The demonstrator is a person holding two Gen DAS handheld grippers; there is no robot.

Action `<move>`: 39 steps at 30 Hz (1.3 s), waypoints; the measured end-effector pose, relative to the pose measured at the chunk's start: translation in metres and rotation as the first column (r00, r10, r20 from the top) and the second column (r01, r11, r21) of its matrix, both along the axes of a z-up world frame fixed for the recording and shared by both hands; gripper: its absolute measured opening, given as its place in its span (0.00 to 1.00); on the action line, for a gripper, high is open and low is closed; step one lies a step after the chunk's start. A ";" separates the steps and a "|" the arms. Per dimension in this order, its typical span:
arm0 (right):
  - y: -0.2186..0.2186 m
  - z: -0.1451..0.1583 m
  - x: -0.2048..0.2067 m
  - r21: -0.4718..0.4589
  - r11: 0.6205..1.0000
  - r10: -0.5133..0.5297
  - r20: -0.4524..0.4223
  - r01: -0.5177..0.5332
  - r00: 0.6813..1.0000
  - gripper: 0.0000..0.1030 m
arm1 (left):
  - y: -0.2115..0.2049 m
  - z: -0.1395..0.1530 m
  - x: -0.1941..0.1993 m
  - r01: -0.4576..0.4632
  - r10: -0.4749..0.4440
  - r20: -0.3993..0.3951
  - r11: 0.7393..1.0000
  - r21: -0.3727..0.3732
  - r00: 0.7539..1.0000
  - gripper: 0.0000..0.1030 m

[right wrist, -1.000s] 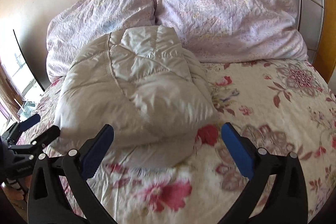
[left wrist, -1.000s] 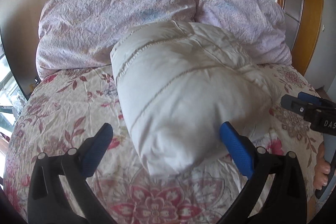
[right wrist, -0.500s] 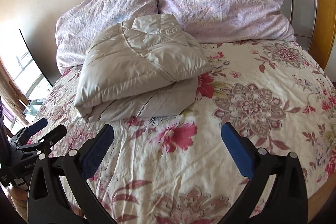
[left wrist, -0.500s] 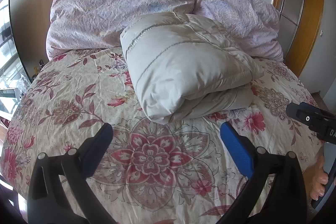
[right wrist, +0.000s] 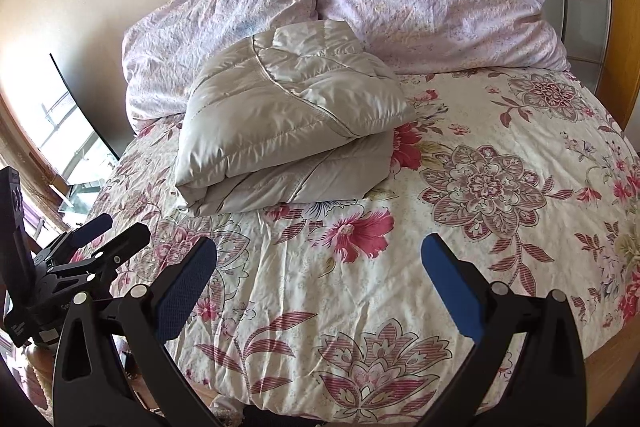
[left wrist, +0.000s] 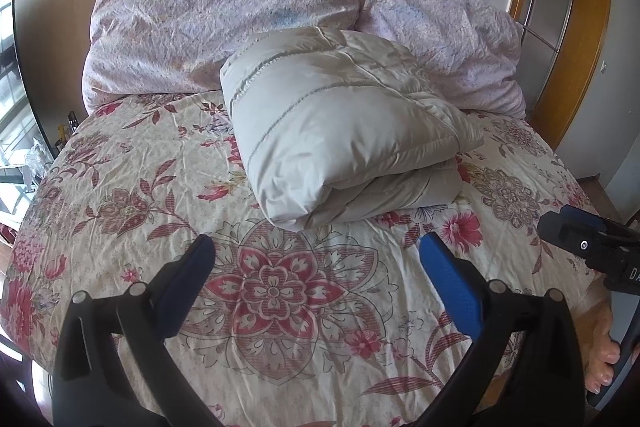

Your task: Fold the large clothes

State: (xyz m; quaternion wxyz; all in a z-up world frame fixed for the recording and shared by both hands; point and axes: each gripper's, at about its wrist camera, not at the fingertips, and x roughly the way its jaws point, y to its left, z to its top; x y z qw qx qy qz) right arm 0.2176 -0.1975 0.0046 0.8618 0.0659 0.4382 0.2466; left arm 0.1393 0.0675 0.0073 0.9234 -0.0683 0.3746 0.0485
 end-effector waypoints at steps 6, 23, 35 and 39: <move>0.002 0.001 -0.002 0.002 1.000 0.004 -0.007 -0.004 1.000 0.99 | -0.001 0.002 -0.001 0.007 -0.007 -0.001 1.000 -0.005 1.000 0.98; 0.002 -0.002 -0.001 0.014 1.000 0.013 -0.038 -0.013 0.999 0.99 | -0.004 0.005 -0.001 0.016 -0.016 -0.011 1.000 -0.018 1.000 0.98; 0.003 -0.005 -0.001 0.014 1.000 0.022 -0.045 -0.021 0.999 0.99 | -0.004 0.004 -0.001 0.018 -0.018 -0.012 1.000 -0.020 1.000 0.98; 0.003 -0.005 -0.001 0.014 1.000 0.022 -0.048 -0.021 0.999 0.99 | -0.005 0.004 -0.001 0.018 -0.019 -0.013 1.000 -0.020 1.000 0.98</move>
